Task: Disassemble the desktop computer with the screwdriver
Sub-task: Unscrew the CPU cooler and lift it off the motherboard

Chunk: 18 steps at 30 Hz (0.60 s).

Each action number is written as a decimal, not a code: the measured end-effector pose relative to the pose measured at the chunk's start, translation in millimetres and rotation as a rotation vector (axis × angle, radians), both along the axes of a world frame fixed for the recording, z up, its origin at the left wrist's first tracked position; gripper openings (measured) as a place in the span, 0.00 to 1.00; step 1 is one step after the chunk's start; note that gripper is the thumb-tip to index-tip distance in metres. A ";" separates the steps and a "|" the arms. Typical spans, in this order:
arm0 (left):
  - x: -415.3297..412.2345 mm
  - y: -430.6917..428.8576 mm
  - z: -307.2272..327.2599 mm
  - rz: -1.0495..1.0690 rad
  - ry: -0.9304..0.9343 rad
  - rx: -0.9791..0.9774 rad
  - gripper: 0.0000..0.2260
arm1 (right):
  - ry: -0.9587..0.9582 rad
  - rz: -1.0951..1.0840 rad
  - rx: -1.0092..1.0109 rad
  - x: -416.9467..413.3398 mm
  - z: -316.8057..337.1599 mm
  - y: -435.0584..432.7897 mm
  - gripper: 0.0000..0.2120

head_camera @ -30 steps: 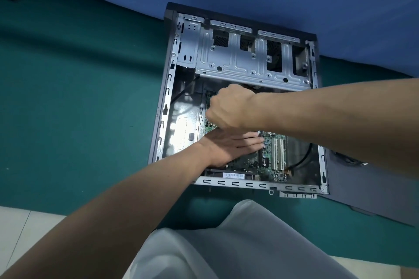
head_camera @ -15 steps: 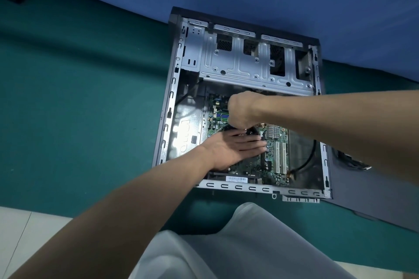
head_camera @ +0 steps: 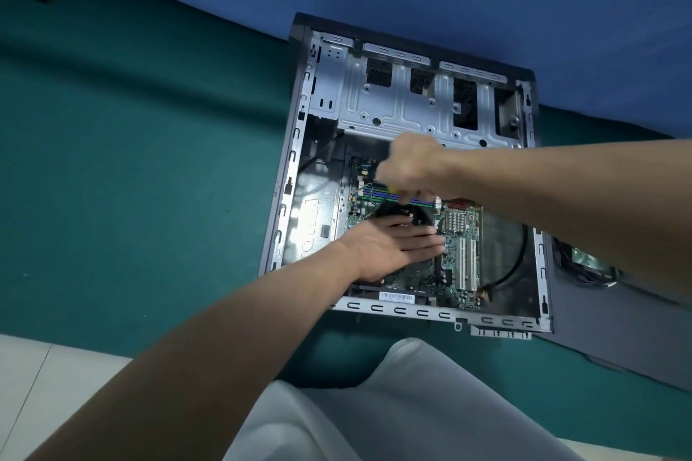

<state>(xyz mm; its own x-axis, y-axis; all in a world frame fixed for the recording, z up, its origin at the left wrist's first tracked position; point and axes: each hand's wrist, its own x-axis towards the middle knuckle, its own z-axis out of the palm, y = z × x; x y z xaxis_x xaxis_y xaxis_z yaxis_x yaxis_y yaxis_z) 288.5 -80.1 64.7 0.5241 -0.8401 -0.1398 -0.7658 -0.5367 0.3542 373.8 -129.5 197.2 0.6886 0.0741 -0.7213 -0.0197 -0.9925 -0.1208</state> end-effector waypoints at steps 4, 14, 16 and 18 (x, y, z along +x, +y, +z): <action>-0.3 -1.2 -8.0 -0.019 -0.078 0.094 0.29 | 0.340 -0.437 -0.076 5.0 -8.4 -13.0 0.11; -2.3 -0.1 4.3 -0.056 -0.084 0.120 0.35 | -0.273 1.313 -0.260 -5.5 3.6 -4.4 0.20; 1.5 -0.5 3.1 -0.016 -0.026 0.101 0.37 | -0.277 1.424 -0.260 -3.5 4.9 -0.6 0.22; 2.9 -1.1 7.3 -0.042 -0.004 0.085 0.36 | -0.251 1.301 -0.200 -0.8 4.6 3.9 0.20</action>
<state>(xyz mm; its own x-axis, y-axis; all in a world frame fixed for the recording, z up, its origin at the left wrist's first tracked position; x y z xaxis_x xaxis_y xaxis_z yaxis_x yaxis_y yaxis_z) 291.5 -81.2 72.0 0.4890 -0.8467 -0.2098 -0.7897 -0.5319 0.3057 373.0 -125.6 201.8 0.3132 0.6810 -0.6620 0.9473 -0.2737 0.1666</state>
